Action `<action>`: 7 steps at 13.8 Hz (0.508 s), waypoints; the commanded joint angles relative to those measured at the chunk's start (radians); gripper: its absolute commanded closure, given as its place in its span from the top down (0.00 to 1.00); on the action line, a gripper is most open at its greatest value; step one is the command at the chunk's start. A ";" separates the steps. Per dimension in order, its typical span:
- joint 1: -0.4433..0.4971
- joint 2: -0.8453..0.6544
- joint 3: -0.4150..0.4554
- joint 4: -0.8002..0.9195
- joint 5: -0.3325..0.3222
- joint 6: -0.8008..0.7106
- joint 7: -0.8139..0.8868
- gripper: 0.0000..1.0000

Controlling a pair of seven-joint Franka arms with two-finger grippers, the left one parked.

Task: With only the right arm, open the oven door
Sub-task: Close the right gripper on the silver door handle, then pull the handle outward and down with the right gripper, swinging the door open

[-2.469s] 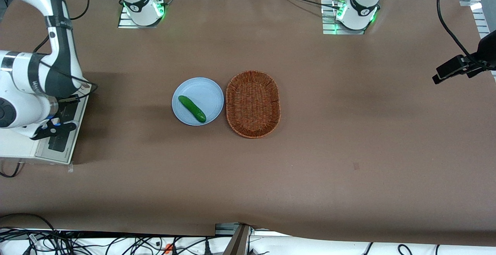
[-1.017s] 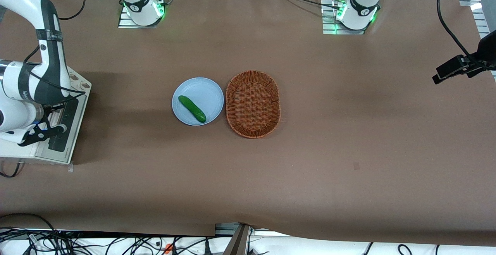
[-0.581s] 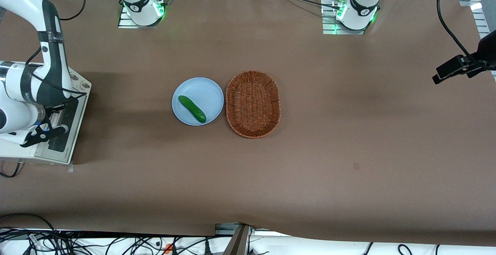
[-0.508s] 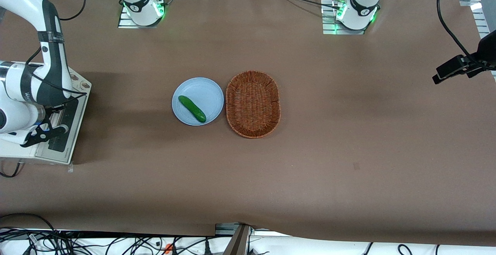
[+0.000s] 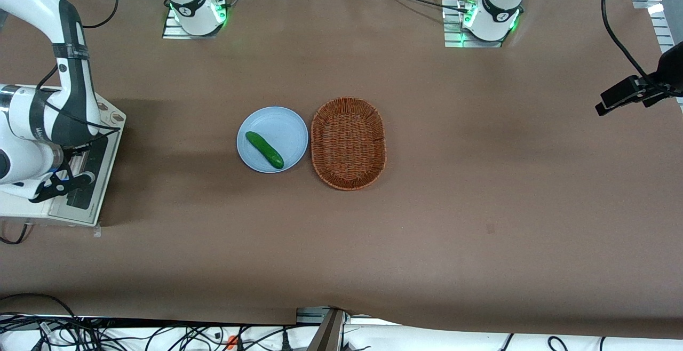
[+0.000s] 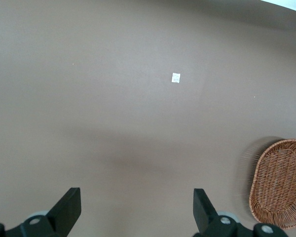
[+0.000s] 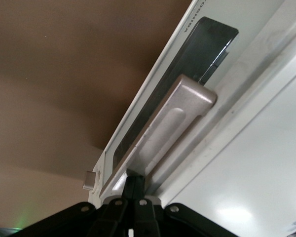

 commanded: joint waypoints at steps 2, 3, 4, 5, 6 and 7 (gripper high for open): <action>-0.009 0.082 0.013 0.009 0.042 0.085 0.006 0.00; -0.009 0.087 0.013 0.009 0.045 0.089 0.006 0.00; -0.003 0.094 0.013 0.009 0.047 0.104 0.006 0.00; 0.000 0.102 0.013 0.009 0.047 0.112 0.006 0.00; 0.000 0.108 0.013 0.009 0.047 0.121 0.006 0.00; 0.002 0.114 0.013 0.009 0.047 0.126 0.006 0.00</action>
